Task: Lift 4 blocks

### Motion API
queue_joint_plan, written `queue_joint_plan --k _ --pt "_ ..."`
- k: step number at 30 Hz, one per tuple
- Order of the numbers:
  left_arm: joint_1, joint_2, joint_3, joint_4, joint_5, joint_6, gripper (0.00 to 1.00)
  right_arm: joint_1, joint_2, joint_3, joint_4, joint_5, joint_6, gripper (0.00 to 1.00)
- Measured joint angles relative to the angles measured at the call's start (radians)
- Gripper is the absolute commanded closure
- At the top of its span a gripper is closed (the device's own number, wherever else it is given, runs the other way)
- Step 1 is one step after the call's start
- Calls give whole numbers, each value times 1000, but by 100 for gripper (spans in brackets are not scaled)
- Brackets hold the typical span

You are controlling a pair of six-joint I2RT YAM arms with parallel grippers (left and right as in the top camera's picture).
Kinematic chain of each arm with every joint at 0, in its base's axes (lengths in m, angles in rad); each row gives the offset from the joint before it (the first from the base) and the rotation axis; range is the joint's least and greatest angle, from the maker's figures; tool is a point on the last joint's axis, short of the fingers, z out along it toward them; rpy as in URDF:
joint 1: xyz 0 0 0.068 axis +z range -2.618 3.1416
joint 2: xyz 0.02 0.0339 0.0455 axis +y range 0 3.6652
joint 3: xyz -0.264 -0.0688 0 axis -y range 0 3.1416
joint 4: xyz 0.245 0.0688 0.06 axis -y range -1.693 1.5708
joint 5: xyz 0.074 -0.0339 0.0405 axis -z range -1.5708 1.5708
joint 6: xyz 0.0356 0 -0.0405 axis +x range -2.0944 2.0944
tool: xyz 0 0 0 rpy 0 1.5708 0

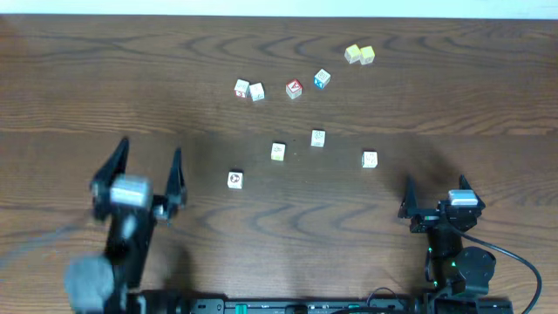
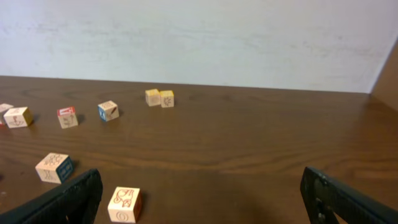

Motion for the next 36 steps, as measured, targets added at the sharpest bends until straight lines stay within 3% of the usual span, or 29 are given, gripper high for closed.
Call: queue_joint_plan --k 2,5,12,16,20,25,29,36 --pt "0 183 184 -219 13 12 26 0 0 0 0 0 0 1" --pt "0 409 343 -351 50 14 26 0 0 0 1 0 0 1" --pt "1 783 415 -361 308 -29 26 0 0 0 1 -1 0 1" --pt "1 887 415 -373 368 -52 26 0 0 0 1 0 0 1" --pt "11 919 486 -585 264 -128 26 0 0 0 1 0 0 1" --pt "32 1022 800 -970 64 -182 26 0 0 0 1 -1 0 1" --pt "34 1080 935 -1008 -4 -184 26 0 0 0 1 -1 0 1" --pt "34 1127 940 -1004 -39 -187 26 0 0 0 1 0 -1 1"
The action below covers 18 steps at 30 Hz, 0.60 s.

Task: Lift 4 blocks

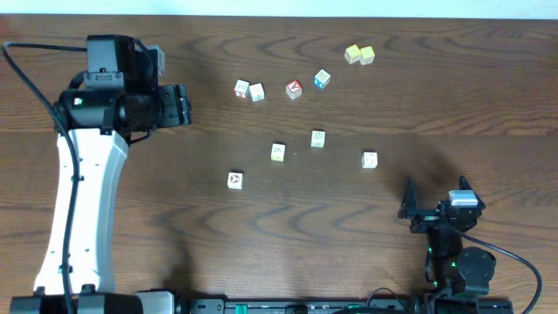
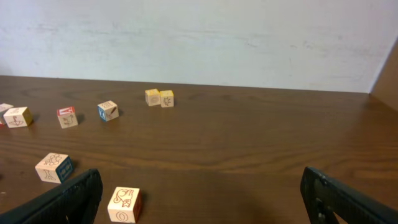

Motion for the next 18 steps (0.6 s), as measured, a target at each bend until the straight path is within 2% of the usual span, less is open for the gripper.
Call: queue_joint_plan --k 12,15,18 --pt "0 6 0 0 -68 0 25 0 1 0 27 43 -80 1" --pt "0 6 0 -1 -72 0 26 0 3 0 212 0 -71 1" --pt "0 6 0 -2 -74 0 26 0 3 -1 465 -93 -56 1"
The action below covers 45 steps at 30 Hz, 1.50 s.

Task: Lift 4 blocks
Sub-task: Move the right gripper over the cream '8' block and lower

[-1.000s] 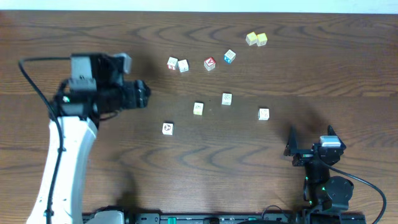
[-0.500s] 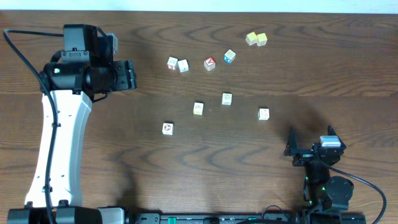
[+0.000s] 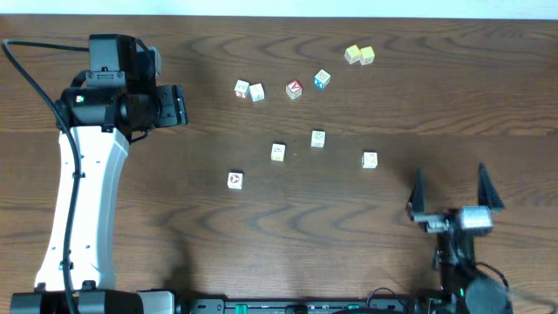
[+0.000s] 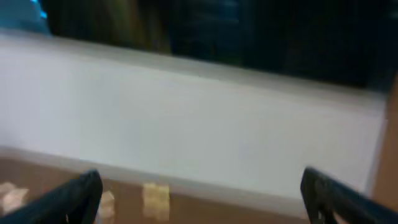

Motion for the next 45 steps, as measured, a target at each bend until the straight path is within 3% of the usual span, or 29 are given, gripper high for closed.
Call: queue_joint_plan --k 3,7,12,19,21,24,30,33,40,45 --pt "0 0 0 -1 0 0 26 0 -2 6 285 -81 5 1" --pt "0 0 0 -1 0 0 26 0 2 50 349 -140 3 1" --pt "0 0 0 1 0 0 26 0 176 327 -22 -193 -53 1" --pt "0 0 0 0 0 0 25 0 764 962 -858 -229 -129 1" --pt "0 2 0 -3 0 0 25 0 920 1084 -981 -265 -128 1" --pt "0 2 0 -2 0 -3 26 0 1102 1184 -1054 -359 -90 1" --pt "0 2 0 -1 0 -4 26 9 1334 1216 -981 -553 34 1" --pt "0 2 0 -1 0 -6 26 72 1399 1218 -1023 -461 110 1" --pt "0 2 0 -1 0 -6 26 351 1540 1223 -1282 73 379 1" --pt "0 2 0 -1 0 -6 26 423 1667 1223 -1356 253 509 3"
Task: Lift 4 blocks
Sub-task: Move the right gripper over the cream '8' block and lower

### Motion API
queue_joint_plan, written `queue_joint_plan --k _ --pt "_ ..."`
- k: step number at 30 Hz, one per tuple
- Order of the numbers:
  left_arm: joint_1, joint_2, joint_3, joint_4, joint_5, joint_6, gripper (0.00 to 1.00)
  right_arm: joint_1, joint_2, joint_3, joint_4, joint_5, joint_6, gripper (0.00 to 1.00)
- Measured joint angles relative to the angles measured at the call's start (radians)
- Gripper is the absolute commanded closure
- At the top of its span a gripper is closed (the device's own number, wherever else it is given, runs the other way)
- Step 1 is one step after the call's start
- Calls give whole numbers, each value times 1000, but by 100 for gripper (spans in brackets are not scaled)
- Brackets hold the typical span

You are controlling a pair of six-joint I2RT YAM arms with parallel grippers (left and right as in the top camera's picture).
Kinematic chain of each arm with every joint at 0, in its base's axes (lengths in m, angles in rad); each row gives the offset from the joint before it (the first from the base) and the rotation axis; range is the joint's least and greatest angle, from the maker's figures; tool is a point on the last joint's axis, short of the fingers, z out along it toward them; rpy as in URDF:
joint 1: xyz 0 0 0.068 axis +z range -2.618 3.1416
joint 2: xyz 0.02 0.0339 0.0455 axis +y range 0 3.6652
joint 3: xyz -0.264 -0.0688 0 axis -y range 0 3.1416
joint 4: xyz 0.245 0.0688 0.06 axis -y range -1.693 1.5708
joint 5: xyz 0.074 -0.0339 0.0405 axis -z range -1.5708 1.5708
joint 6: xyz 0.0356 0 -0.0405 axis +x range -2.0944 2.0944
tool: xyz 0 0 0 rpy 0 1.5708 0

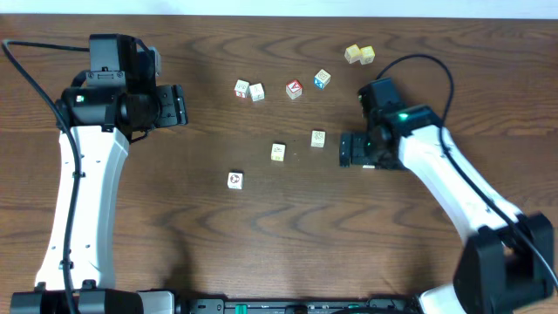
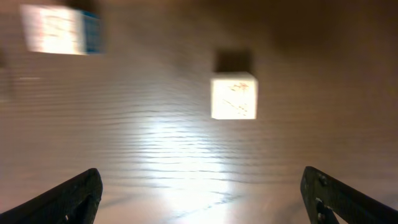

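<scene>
Several small wooden blocks lie scattered on the brown table (image 1: 288, 227). A row of them (image 1: 294, 89) lies at the back, a yellow pair (image 1: 359, 55) at the back right, and others (image 1: 277, 152) in the middle. My right gripper (image 1: 347, 150) points down beside a mid-table block (image 1: 318, 138). In the right wrist view a pale block (image 2: 233, 95) lies on the table ahead of the right gripper (image 2: 200, 190), which is wide open and empty. A blue-sided block (image 2: 59, 29) is at the upper left. My left gripper (image 1: 179, 105) hovers at the far left, its jaws hidden from above.
The left arm (image 1: 83, 201) runs along the table's left side. The right arm (image 1: 453, 192) crosses the right side diagonally, with a black cable (image 1: 427, 65) looping above it. A lone block (image 1: 234, 180) lies toward the front middle.
My right arm stood raised at the front right edge with its camera on the wall. Now it is stretched out to mid-table, pointing down over a pale block, still open. The left arm has not moved.
Both arms were at the front edge, the left one open. Then the left arm was stretched out to the far left while the right rested. The right arm was then tilted up at its base, and now it hangs over the mid-right blocks. No block has moved.
</scene>
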Motion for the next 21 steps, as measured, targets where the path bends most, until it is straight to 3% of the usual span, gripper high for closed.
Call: queue_joint_plan --k 7,16,21 --pt "0 0 0 0 0 0 26 -8 71 0 19 73 65 21" --pt "0 0 0 0 0 0 26 -64 159 0 91 54 -66 28" --pt "0 0 0 0 0 0 26 -109 167 0 136 -24 -171 38"
